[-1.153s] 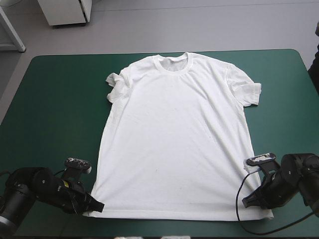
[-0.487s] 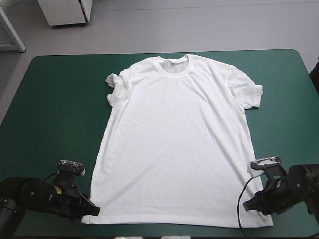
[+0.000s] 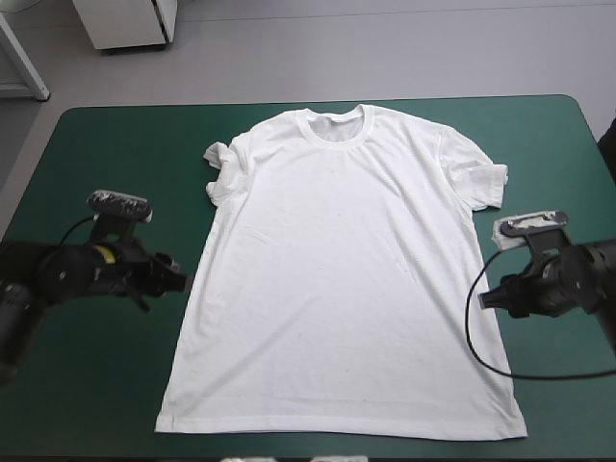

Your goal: Fold the cloth

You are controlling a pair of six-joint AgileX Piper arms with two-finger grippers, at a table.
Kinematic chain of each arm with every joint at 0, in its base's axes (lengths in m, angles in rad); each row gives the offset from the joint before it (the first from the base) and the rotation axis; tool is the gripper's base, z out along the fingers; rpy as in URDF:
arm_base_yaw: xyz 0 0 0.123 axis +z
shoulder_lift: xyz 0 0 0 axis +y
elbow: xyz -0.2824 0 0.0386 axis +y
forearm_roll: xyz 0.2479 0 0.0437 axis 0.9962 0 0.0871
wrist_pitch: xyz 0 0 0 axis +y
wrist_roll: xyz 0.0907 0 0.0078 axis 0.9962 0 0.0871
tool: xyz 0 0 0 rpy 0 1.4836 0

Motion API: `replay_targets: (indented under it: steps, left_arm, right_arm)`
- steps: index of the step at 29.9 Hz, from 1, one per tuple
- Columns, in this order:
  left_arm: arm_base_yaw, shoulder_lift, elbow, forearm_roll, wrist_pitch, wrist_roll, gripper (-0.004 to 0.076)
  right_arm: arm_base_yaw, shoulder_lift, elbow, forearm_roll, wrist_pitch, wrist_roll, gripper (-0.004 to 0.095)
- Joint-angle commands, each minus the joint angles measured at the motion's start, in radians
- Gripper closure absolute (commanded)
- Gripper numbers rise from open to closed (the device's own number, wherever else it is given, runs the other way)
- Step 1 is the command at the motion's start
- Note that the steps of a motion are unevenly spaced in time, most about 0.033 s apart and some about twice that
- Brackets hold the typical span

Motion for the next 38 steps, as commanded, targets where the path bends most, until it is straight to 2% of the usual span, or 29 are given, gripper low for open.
replay_targets:
  steps: [1, 6, 15, 27, 38]
  left_arm:
    - [-0.005, 0.154, -0.1, 0.004, -0.159, 0.001, 0.0352]
    - [-0.005, 0.371, -0.213, -0.001, -0.184, 0.048, 0.0352]
    - [-0.005, 0.6, -0.317, 0.04, -0.209, 0.054, 0.0352]
    - [0.006, 0.772, -0.453, 0.062, -0.189, 0.054, 0.0352]
    - [0.007, 0.869, -0.466, 0.017, -0.163, 0.066, 0.0353]
  right_arm:
    - [-0.001, 0.112, -0.104, -0.028, -0.042, 0.008, 0.0381]
    - [-0.001, 0.264, -0.227, -0.028, -0.04, -0.009, 0.0381]
    - [-0.001, 0.396, -0.379, -0.026, -0.077, -0.011, 0.0387]
    - [-0.001, 0.469, -0.414, -0.005, -0.098, -0.031, 0.0395]
    - [-0.024, 0.556, -0.418, 0.01, -0.144, -0.031, 0.0395]
